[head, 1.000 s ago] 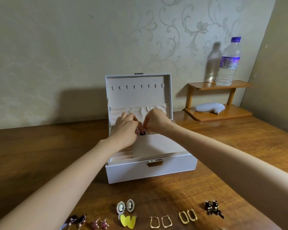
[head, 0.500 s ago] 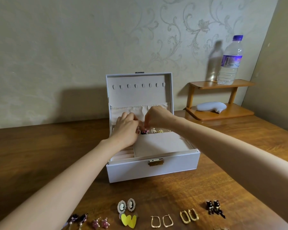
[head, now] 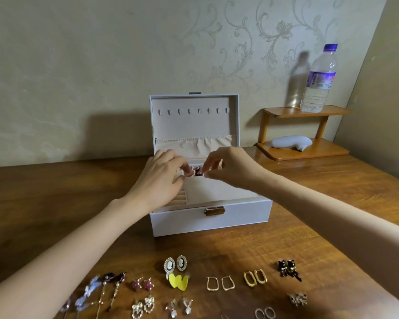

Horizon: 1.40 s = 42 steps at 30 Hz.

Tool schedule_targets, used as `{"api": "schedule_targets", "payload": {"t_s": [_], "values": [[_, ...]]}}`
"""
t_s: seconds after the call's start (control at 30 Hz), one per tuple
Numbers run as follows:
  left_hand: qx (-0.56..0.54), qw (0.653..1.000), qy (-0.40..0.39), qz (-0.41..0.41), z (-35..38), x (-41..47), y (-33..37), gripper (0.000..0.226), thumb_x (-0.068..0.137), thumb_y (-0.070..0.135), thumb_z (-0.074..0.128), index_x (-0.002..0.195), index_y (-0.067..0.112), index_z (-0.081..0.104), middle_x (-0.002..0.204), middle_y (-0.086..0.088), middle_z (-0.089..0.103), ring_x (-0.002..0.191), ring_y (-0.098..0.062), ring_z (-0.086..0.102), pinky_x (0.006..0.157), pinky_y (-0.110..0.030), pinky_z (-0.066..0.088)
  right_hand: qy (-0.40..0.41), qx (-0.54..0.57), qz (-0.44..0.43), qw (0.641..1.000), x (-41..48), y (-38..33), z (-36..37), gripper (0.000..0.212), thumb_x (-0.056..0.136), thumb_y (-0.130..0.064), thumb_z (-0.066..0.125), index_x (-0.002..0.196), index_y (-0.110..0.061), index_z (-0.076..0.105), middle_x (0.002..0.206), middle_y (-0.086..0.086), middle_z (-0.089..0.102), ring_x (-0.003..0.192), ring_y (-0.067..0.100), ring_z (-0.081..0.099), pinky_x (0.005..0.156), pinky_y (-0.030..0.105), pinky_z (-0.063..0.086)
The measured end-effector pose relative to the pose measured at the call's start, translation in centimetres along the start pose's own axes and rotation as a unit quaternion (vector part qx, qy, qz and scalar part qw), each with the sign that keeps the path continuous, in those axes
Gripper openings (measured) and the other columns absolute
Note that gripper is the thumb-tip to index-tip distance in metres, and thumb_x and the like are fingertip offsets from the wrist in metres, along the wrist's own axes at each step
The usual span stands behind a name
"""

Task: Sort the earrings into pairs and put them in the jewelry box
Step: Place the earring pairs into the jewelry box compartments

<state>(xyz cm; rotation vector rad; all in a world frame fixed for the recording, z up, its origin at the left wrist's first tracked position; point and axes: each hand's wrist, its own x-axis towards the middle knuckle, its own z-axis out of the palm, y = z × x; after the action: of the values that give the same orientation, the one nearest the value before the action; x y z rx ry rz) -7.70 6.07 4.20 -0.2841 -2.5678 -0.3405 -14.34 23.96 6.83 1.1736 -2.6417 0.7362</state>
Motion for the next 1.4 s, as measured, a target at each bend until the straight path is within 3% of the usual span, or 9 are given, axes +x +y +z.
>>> {"api": "schedule_targets", "payload": {"t_s": [0.13,0.3,0.4,0.57,0.93,1.03,1.13,1.23,1.4], "values": [[-0.022,0.999,-0.033,0.005,-2.4,-4.3,1.5,0.010,0.085,0.019,0.063,0.086,0.023,0.054,0.089,0.019,0.048,0.091,-0.002,0.042,0.074,-0.010,0.034,-0.041,0.021,-0.050,0.998,-4.0,-2.0,0.2,0.013,0.083,-0.018,0.068,0.095,-0.020,0.072,0.090,-0.004,0.067,0.067,0.001,0.054,0.062,0.012,0.044],[-0.020,0.987,-0.141,-0.068,-2.8,-8.3,2.3,0.012,0.085,0.035,0.062,0.088,0.033,0.051,0.088,0.018,0.047,0.082,-0.001,0.048,0.067,-0.014,0.038,-0.109,0.025,-0.076,0.991,-6.8,-3.7,3.4,0.012,0.083,-0.020,0.067,0.093,-0.019,0.073,0.090,-0.004,0.066,0.071,0.001,0.051,0.063,0.009,0.039],[0.012,0.982,-0.180,-0.059,-1.7,-9.5,2.3,0.015,0.085,0.041,0.060,0.093,0.029,0.055,0.091,0.015,0.052,0.089,-0.005,0.047,0.074,-0.022,0.038,-0.130,0.023,-0.070,0.989,-7.4,-4.4,5.3,0.016,0.084,-0.024,0.066,0.097,-0.017,0.072,0.094,0.000,0.069,0.080,0.009,0.055,0.071,0.020,0.042],[0.007,0.976,-0.207,-0.061,-0.7,-10.2,2.1,0.017,0.088,0.039,0.057,0.099,0.027,0.057,0.098,0.014,0.054,0.102,-0.006,0.047,0.084,-0.025,0.040,-0.155,0.033,-0.055,0.986,-7.5,-5.6,6.6,0.020,0.082,-0.025,0.069,0.095,-0.011,0.072,0.092,0.007,0.069,0.082,0.019,0.060,0.072,0.031,0.048],[-0.059,0.959,-0.263,-0.091,-1.0,-10.1,2.1,0.010,0.085,0.032,0.064,0.092,0.024,0.064,0.093,0.012,0.062,0.091,-0.004,0.055,0.082,-0.030,0.047,-0.156,0.095,-0.017,0.983,-7.7,-5.3,6.6,0.019,0.077,-0.016,0.075,0.091,-0.005,0.069,0.088,0.007,0.070,0.072,0.008,0.055,0.057,0.009,0.039],[-0.069,0.961,-0.252,-0.094,-1.0,-9.7,2.3,0.001,0.085,0.024,0.064,0.086,0.024,0.063,0.091,0.011,0.065,0.088,-0.006,0.059,0.078,-0.030,0.049,-0.150,0.112,-0.010,0.982,-7.8,-5.1,6.3,0.016,0.076,-0.014,0.076,0.087,-0.006,0.070,0.080,0.003,0.068,0.066,0.007,0.056,0.057,0.009,0.041],[-0.105,0.969,-0.205,-0.087,-1.9,-8.3,2.9,0.009,0.084,0.018,0.065,0.082,0.027,0.063,0.087,0.013,0.065,0.082,0.000,0.058,0.071,-0.016,0.045,-0.126,0.146,0.014,0.981,-7.5,-4.9,4.4,0.009,0.076,-0.010,0.075,0.082,-0.006,0.069,0.067,-0.006,0.062,0.055,-0.001,0.056,0.055,0.010,0.047],[-0.157,0.975,-0.136,-0.077,-3.2,-5.8,3.8,0.011,0.084,0.018,0.066,0.080,0.028,0.062,0.083,0.015,0.063,0.077,0.005,0.055,0.065,-0.009,0.040,-0.060,0.174,0.041,0.982,-6.3,-3.9,0.8,0.009,0.074,-0.006,0.075,0.080,-0.003,0.069,0.065,0.000,0.067,0.053,0.003,0.062,0.057,0.017,0.054],[-0.188,0.978,-0.023,-0.084,-2.2,-0.7,3.4,0.005,0.085,0.018,0.065,0.086,0.015,0.061,0.084,0.005,0.063,0.077,-0.015,0.056,0.070,-0.026,0.045,0.069,0.228,0.152,0.959,-2.2,0.8,-4.0,0.011,0.072,-0.006,0.076,0.079,-0.001,0.069,0.075,0.013,0.071,0.064,0.018,0.069,0.063,0.024,0.058]]}}
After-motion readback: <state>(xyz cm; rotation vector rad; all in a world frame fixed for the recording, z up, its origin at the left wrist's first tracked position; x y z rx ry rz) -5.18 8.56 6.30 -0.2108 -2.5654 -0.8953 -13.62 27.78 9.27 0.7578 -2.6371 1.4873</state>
